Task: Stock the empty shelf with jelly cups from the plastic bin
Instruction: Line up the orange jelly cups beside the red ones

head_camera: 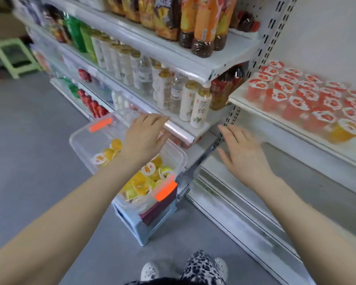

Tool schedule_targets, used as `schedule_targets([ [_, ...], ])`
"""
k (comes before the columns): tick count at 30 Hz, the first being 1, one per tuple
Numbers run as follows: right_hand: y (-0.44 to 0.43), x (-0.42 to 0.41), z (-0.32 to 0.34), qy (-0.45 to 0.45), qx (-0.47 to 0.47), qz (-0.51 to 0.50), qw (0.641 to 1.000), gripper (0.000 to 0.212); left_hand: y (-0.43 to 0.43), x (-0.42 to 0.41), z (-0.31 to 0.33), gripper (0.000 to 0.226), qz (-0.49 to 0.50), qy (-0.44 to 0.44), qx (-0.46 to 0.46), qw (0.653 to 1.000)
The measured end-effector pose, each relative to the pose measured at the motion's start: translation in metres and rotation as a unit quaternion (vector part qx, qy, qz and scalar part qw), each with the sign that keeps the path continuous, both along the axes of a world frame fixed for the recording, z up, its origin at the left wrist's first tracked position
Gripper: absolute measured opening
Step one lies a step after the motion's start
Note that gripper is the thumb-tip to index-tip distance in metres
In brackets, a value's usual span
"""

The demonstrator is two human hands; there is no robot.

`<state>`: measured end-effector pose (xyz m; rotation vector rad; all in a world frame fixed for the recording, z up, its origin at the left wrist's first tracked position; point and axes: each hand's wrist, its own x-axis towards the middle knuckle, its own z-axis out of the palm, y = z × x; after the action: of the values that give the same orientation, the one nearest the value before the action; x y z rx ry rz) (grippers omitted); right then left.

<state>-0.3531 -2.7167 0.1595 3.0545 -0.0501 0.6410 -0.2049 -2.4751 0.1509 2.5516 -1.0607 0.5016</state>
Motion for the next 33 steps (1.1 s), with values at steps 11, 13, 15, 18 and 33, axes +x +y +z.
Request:
schedule_targets([
  [11, 0.117, 0.093, -0.095, 0.175, 0.042, 0.162, 0.970, 0.059, 0.128, 0.008, -0.100, 0.044, 0.136, 0.186, 0.078, 0.970],
  [13, 0.128, 0.114, -0.109, 0.244, 0.033, 0.166, 0.955, 0.058, 0.130, 0.013, -0.108, 0.045, 0.137, 0.197, 0.082, 0.967],
  [15, 0.134, 0.135, -0.123, 0.298, 0.017, 0.175, 0.938, 0.057, 0.128, 0.020, -0.112, 0.045, 0.141, 0.209, 0.083, 0.964],
  [18, 0.140, 0.162, -0.146, 0.338, 0.002, 0.174, 0.925, 0.056, 0.124, 0.030, -0.120, 0.046, 0.164, 0.233, 0.087, 0.954],
  [33, 0.154, 0.202, -0.191, 0.435, -0.013, 0.183, 0.882, 0.038, 0.124, 0.036, -0.141, 0.041, 0.208, 0.243, 0.117, 0.940],
])
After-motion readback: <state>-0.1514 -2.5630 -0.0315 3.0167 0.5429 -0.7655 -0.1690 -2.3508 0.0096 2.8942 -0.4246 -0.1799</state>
